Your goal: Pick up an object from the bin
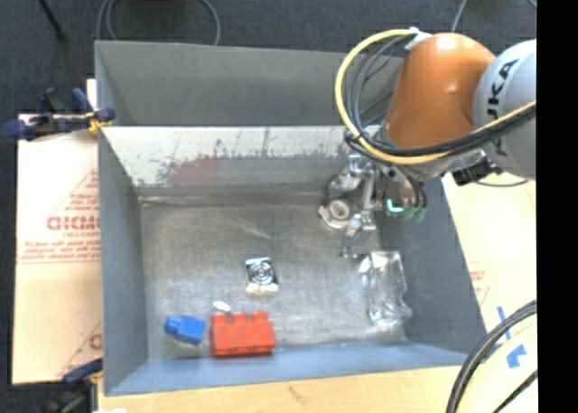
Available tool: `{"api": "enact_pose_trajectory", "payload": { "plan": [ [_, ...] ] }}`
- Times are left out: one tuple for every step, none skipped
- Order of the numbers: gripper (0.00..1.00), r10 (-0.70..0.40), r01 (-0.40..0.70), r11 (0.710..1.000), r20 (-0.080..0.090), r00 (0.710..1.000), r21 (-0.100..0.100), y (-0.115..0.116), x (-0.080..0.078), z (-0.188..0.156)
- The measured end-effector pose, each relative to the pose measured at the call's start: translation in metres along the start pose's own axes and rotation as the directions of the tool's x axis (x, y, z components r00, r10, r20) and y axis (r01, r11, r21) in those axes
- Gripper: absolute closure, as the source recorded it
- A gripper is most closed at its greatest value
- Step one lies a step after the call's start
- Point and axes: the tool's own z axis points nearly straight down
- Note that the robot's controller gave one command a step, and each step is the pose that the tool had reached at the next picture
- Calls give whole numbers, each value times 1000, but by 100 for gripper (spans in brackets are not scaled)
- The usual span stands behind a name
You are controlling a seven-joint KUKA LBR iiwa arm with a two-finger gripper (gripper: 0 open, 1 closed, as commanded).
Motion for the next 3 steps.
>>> {"api": "enact_pose_trajectory", "payload": {
  "plan": [
    [0,126,-126,992,0,992,-1,-46,-16,101],
    [0,8,-8,1000,16,1000,2,-51,-39,122],
    [0,128,-128,992,20,992,-1,-44,-40,125]
  ]
}}
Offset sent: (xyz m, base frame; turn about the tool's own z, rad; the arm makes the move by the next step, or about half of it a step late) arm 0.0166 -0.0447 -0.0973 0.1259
